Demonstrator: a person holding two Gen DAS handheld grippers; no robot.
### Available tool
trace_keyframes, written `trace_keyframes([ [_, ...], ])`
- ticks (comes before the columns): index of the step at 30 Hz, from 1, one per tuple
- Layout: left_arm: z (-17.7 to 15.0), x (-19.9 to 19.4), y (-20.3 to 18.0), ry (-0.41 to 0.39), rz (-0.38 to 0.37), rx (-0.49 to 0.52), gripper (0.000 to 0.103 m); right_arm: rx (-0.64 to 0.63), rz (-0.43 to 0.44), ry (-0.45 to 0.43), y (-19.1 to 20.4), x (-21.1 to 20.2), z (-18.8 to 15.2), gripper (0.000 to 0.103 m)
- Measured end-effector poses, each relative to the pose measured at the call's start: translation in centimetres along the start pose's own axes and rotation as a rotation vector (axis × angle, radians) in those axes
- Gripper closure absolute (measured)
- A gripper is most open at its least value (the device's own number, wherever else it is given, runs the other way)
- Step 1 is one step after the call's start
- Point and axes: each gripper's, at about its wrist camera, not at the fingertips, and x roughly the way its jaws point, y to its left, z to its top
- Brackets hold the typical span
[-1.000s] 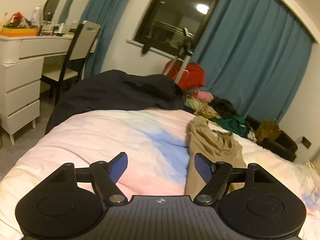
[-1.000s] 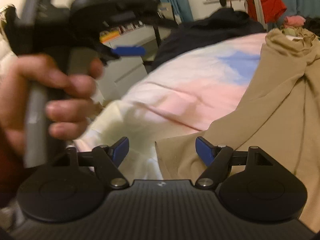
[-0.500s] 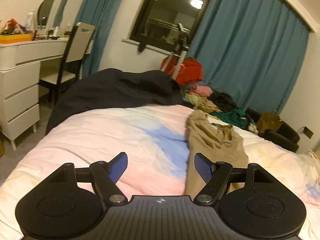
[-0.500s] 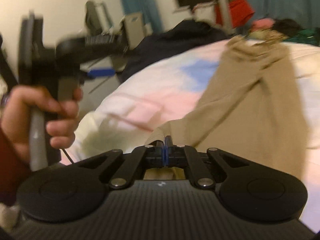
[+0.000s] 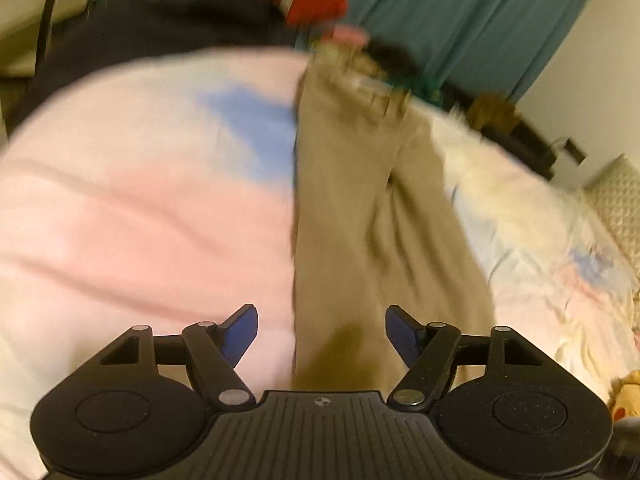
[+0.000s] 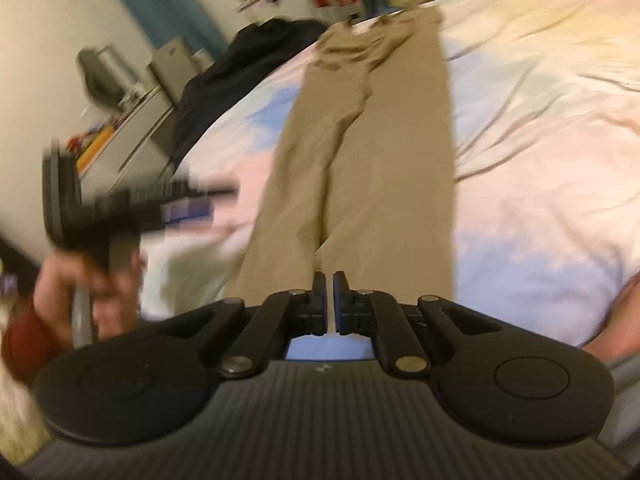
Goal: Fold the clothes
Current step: 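Grasp the hem end of the shirt strip with both grippers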
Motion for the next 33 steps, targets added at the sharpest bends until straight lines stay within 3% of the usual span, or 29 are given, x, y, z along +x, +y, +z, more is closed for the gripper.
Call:
trace_keyframes([
  [1, -0.2, 0.4, 0.4, 0.026, -0.008, -0.026, 0.032, 0.039, -0.007, 0.006, -0.8, 0.1, 0.6, 0.072],
  [2, -0.3, 0.9, 0.8, 0.052, -0.016, -0.052, 0.033, 0.091, 0.007, 0.015, -1.9, 0.5, 1.2, 0.043],
  [4, -0.6, 1.6, 1.7, 0.093, -0.03, -0.111, 0.033, 0.205, 0.061, 0.03, -4.2, 1.2, 2.1, 0.021],
  [9, -1.2, 2.3, 3.8, 0.169, -0.084, -0.236, 0.035, 0.379, 0.083, 0.093, -8.4, 3.3, 1.9, 0.021],
  [14, -1.7, 2.2, 4.7, 0.203, -0.182, -0.284, 0.054, 0.582, 0.123, 0.13, -11.7, 4.7, 0.8, 0.024],
  [19, -2.3, 2.5, 4.4, 0.253, -0.226, -0.232, 0.058, 0.544, 0.114, 0.148, -11.2, 4.9, 0.7, 0.026],
  [27, -1.9, 1.3, 2.9, 0.179, -0.325, -0.188, 0.058, 0.53, 0.125, 0.158, -11.1, 4.8, 0.5, 0.026],
  [33, -2.4, 3.3, 2.3, 0.293, -0.275, -0.188, 0.057, 0.512, 0.117, 0.165, -10.9, 4.7, 0.4, 0.026],
])
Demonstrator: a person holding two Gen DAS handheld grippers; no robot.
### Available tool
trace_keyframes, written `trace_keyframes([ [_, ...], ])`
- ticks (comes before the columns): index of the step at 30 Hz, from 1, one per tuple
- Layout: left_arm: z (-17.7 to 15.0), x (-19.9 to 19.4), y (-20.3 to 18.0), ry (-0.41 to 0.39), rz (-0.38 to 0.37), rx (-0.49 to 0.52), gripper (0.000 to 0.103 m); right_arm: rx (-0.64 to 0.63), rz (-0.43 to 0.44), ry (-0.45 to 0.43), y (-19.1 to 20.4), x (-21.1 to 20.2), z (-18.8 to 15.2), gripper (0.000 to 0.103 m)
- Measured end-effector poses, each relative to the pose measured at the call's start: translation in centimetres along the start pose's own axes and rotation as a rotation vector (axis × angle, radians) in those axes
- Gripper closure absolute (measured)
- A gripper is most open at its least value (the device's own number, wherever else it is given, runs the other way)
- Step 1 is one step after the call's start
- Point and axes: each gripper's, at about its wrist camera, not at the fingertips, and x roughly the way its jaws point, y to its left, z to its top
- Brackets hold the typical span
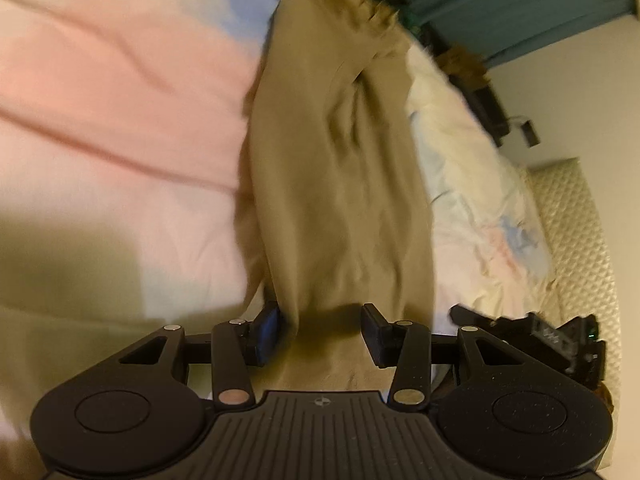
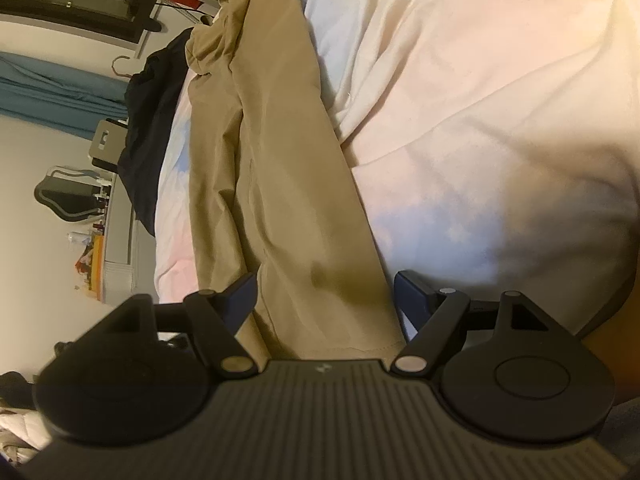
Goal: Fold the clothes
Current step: 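Grasp the hem end of the shirt strip with both grippers, then lift the hem end with both grippers and fold it toward the collar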
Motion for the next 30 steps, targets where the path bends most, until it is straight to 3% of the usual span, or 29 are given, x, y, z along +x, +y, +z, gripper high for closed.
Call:
trace_keyframes([
  [6, 0.3, 0.5, 1.1, 0.037, 0.024, -0.053, 0.059, -0.032, -0.026, 0.037, 0.3, 0.5, -0.5, 0.041],
  [8, 0.4, 0.5, 1.3, 0.033, 0.012, -0.068, 0.062, -0.042, -0.027, 0.055, 0.4, 0.6, -0.6, 0.066],
  [9, 0.5, 0.4, 1.4, 0.024, -0.005, -0.073, 0.065, -0.046, -0.027, 0.06, 0.5, 0.6, -0.7, 0.068],
  [11, 0.2, -0.3, 1.3, 0.01, -0.042, -0.066, 0.076, -0.061, -0.031, 0.064, 0.8, 0.5, -1.0, 0.069],
  [14, -0.2, -0.5, 1.0, 0.025, -0.051, -0.054, 0.076, -0.095, -0.112, 0.046, 1.2, 0.4, -1.4, 0.067],
  [18, -0.3, 0.5, 1.4, 0.073, 0.014, -0.084, 0.069, -0.11, -0.169, 0.025, 1.5, 0.4, -1.7, 0.065],
  [20, -0.3, 0.9, 1.5, 0.081, 0.018, -0.086, 0.067, -0.114, -0.166, 0.038, 1.6, 0.9, -1.6, 0.056],
  [25, -0.3, 1.9, 1.0, 0.11, 0.009, -0.052, 0.057, -0.104, -0.179, 0.055, 1.8, 2.0, -1.8, 0.055],
  [30, -0.9, 1.6, 0.6, 0.125, 0.016, -0.021, 0.063, -0.156, -0.177, 0.05, 2.9, 2.5, -2.9, 0.054],
])
